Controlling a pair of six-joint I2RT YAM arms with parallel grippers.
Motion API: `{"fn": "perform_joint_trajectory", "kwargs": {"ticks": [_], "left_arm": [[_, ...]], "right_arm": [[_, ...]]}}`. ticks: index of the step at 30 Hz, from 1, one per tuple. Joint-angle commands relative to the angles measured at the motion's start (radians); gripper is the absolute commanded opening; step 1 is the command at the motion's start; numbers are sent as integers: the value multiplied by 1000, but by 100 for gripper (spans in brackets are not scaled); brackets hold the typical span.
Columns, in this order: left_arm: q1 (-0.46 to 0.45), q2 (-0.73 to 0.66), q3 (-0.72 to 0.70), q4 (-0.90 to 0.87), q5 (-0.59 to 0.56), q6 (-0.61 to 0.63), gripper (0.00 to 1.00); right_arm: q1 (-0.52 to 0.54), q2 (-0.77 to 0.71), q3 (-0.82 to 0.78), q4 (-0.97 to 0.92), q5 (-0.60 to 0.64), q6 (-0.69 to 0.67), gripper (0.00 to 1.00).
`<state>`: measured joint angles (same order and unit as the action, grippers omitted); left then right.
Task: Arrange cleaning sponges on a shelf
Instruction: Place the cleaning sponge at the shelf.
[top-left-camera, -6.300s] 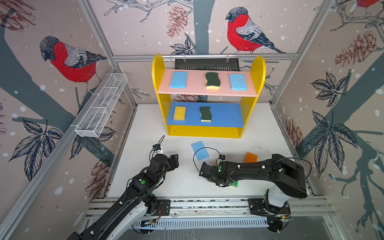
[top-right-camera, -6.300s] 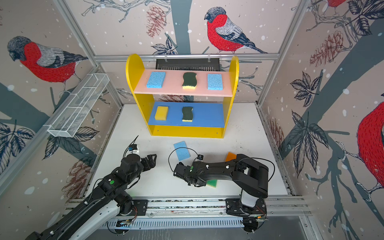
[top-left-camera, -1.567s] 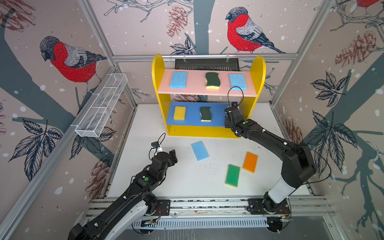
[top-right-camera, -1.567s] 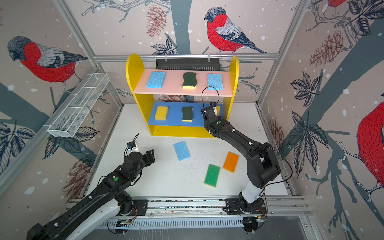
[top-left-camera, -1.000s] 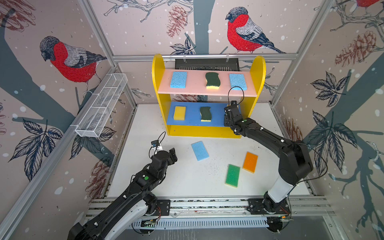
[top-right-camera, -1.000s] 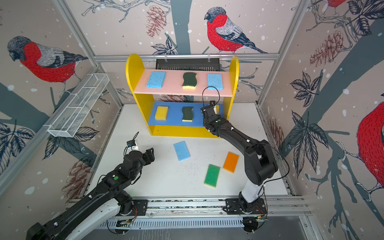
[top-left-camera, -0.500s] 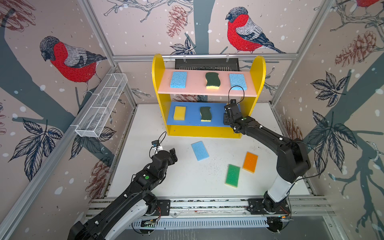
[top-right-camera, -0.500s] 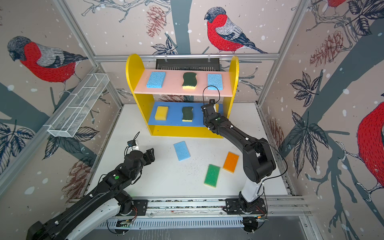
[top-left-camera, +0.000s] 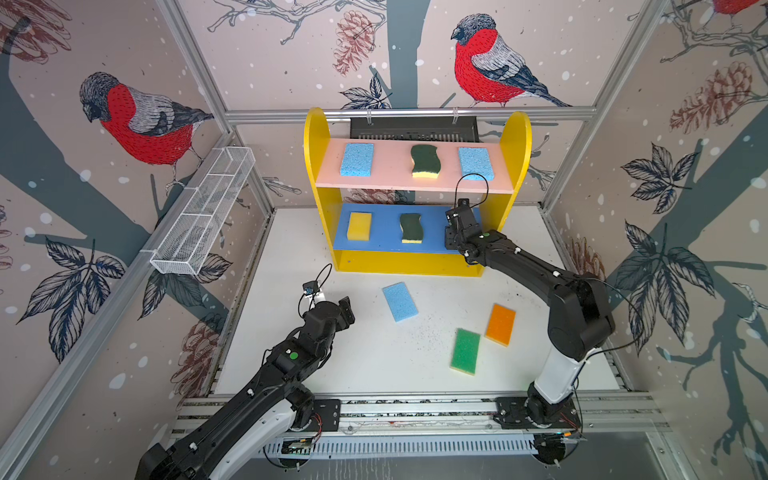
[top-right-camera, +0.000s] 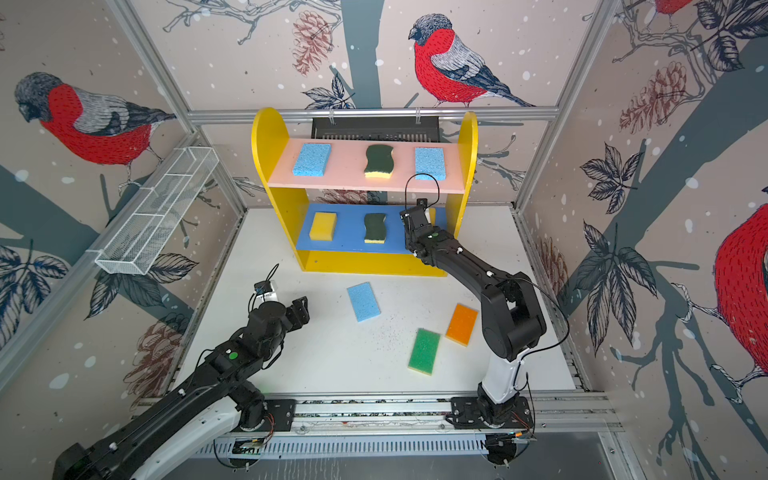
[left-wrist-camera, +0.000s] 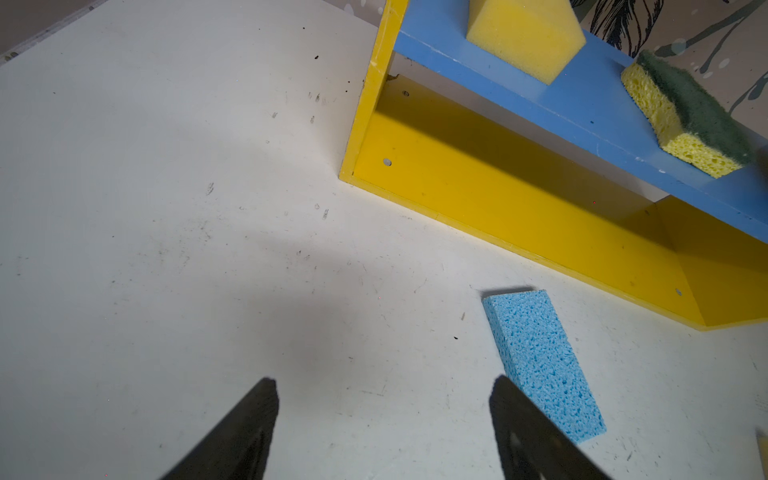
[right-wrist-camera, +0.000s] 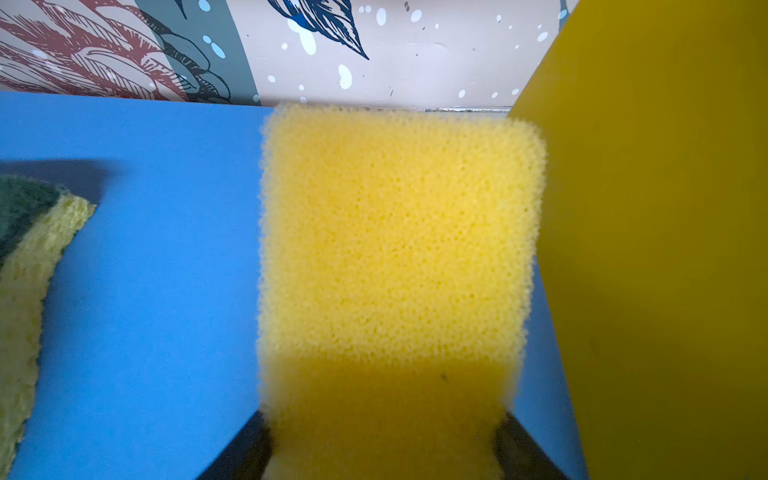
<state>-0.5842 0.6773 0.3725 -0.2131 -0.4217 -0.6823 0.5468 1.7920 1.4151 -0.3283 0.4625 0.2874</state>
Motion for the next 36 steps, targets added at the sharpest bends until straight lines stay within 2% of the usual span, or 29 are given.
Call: {"fn": "perform_joint_trajectory", "kwargs": {"ticks": [1,16,27,36], "left_arm": [[0,1,-4,27,-8,-3,81],[0,-5,5,23,-2,-8,81],[0,-9,15,14,2,-11,81],[1,-36,28,-15,-1,-9,81]], "right_arm": [[0,0,11,-32,4,-1,65],[1,3,41,-61,17,-16,75],[-1,6,61,-84,45,-11,78],[18,-53,57,-104,34,-6,82]]}}
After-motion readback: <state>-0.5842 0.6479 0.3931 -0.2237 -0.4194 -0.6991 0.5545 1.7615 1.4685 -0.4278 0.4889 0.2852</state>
